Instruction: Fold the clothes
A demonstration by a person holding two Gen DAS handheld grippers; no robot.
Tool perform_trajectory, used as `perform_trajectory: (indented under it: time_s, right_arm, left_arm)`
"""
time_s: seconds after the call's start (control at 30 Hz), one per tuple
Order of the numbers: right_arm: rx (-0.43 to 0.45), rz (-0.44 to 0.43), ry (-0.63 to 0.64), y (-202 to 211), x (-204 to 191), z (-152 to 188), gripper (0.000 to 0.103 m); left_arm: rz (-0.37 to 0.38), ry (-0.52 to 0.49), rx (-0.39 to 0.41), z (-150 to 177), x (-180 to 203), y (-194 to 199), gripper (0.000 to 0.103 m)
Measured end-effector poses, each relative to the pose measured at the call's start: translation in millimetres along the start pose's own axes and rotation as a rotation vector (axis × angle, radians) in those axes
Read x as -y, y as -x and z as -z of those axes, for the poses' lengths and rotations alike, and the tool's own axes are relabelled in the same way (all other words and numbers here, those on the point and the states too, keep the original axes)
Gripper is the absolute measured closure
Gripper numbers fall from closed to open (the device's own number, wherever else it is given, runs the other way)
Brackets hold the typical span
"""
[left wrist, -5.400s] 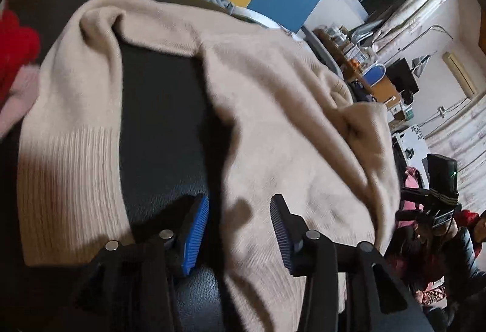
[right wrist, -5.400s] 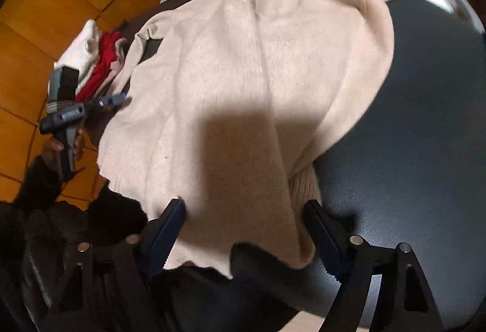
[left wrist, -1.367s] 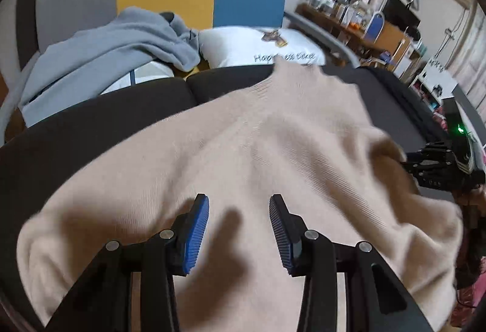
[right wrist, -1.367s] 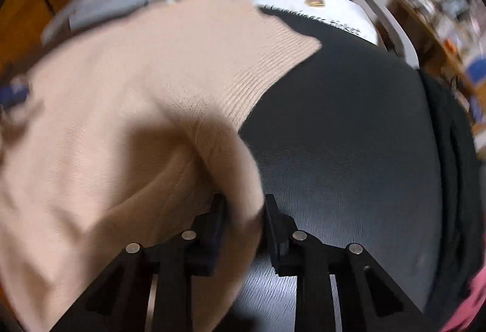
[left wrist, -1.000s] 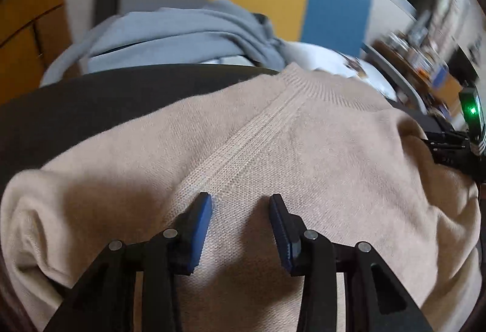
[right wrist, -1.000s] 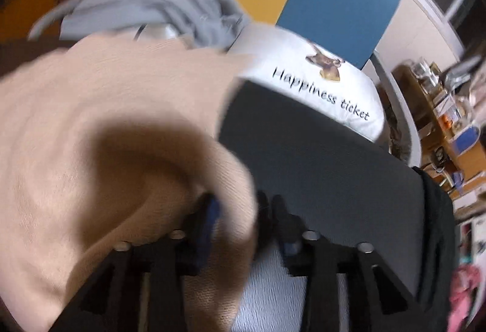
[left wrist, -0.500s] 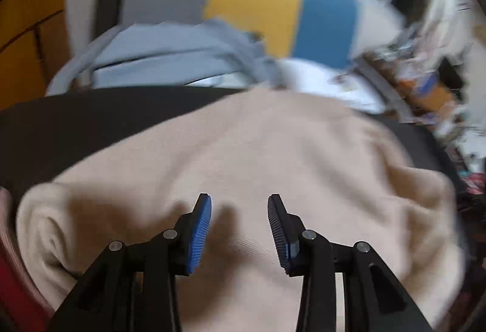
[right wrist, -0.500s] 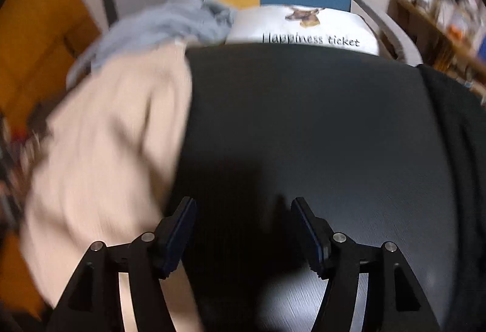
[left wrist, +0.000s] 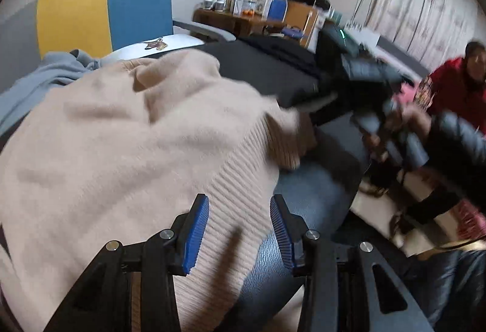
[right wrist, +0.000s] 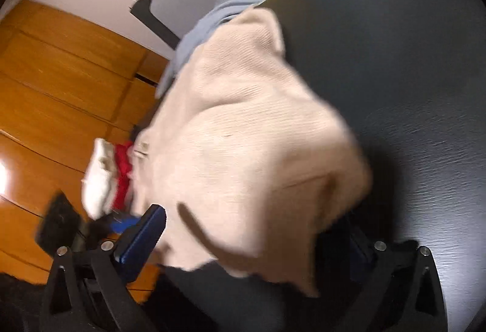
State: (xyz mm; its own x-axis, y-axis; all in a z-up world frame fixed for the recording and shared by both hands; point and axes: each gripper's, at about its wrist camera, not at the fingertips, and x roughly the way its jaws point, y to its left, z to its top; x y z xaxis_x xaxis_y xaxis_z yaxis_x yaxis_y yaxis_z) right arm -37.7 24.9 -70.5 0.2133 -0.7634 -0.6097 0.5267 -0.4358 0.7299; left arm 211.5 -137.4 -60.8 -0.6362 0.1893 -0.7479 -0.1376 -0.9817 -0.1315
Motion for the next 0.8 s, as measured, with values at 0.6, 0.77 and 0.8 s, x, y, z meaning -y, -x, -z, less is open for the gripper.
perform_trajectory:
  time_s: [0.6,0.77,0.8]
  right_arm:
    - [-0.171,-0.515,-0.11,-85.9,-115.0,-115.9,0.0]
    - [-0.253,-0.331,-0.061,-128.5,-128.3,-160.4,0.0]
    - [-0.268,-0.305,-0.059,-133.9,-124.5,-165.8,0.0]
  left_arm:
    - [-0.344,-0.267,-0.009,-29.7,13.3,-35.6,0.053]
    - [-0.316,0.01,-0.081,-39.5,-63.9,-36.6,0.061]
    - [-0.319,0.048,-0.078,-39.7,-77.5,-31.6,0.062]
